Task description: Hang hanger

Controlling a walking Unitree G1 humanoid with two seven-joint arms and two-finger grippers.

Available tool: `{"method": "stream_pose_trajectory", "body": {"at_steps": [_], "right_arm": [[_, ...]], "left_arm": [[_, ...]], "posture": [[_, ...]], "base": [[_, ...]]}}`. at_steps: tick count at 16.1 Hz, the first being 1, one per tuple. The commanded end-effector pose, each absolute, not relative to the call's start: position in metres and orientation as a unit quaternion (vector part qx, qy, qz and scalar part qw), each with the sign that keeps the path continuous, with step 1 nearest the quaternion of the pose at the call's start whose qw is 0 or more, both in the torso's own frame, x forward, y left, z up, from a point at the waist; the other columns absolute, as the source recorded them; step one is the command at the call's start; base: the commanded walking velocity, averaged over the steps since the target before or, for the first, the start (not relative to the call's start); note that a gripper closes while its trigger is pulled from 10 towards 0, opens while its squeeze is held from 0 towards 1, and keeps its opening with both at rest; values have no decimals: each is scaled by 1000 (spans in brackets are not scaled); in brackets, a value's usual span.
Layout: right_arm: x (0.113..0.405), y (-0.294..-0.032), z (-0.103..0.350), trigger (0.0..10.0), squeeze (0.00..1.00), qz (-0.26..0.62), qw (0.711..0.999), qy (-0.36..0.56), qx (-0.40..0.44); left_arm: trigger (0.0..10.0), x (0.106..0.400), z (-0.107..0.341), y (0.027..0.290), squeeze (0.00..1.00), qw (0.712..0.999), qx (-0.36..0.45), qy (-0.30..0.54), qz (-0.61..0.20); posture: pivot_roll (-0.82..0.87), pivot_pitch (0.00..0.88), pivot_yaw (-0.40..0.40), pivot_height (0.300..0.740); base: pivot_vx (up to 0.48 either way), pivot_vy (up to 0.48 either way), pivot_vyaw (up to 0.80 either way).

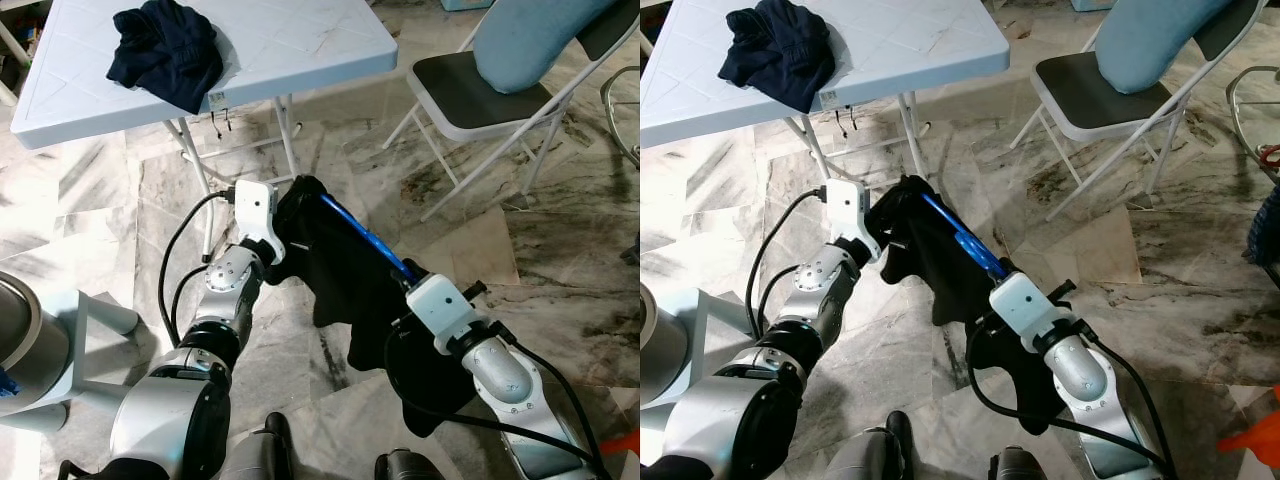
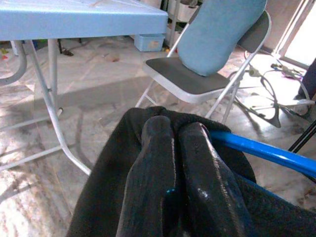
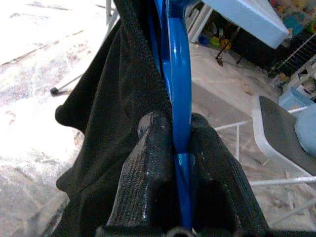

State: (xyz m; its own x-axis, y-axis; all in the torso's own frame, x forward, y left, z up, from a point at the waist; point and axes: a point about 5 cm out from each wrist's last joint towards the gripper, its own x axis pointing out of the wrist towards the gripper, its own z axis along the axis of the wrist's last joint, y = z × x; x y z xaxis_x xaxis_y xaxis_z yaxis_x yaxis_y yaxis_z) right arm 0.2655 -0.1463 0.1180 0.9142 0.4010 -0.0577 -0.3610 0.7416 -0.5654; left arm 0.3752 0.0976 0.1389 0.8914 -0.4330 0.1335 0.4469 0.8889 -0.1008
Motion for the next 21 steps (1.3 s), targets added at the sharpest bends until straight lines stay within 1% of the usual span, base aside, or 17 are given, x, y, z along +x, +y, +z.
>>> {"method": "stream_pose_trajectory", "body": {"at_steps": [1,2,6,9,10,12,13,16,17,20,21], "right_arm": [[266,-165,114,10000,0,160,940,-15,-301],[266,-165,114,10000,0,159,940,-15,-302],[260,-184,103,10000,0,156,936,13,-314],[246,-204,102,10000,0,184,929,30,-319],[237,-215,103,10000,0,199,927,41,-316],[230,-220,103,10000,0,214,924,48,-315],[218,-227,104,10000,0,236,917,60,-315],[203,-241,116,10000,0,255,924,68,-278],[203,-241,116,10000,0,255,924,68,-278],[203,-250,139,10000,0,265,934,46,-234],[208,-253,148,10000,0,254,942,28,-219]], "left_arm": [[0,379,146,119,0,977,-69,-74,-190],[0,379,147,119,0,977,-69,-74,-190],[0,384,161,123,0,976,-67,-97,-183],[0,388,167,134,0,980,-64,-96,-163],[0,388,165,136,0,981,-62,-93,-160],[0,388,164,136,0,981,-60,-91,-160],[0,387,160,137,0,982,-60,-84,-156],[0,386,152,138,0,985,-58,-61,-152],[0,386,152,138,0,985,-58,-61,-152],[0,383,137,138,0,986,-63,-23,-152],[0,381,133,137,0,986,-67,-14,-155]], "posture": [[-176,238,93,740],[-176,238,93,740],[-173,241,99,740],[-176,241,108,740],[-181,242,110,740],[-184,241,112,740],[-195,242,113,740],[-207,245,116,740],[-207,245,116,740],[-209,245,118,740],[-202,244,119,740]], "base": [[0,0,0],[0,0,0],[0,0,0],[0,0,0],[0,0,0],[0,0,0],[0,0,0],[0,0,0],[0,0,0],[0,0,0],[0,0,0]]}}
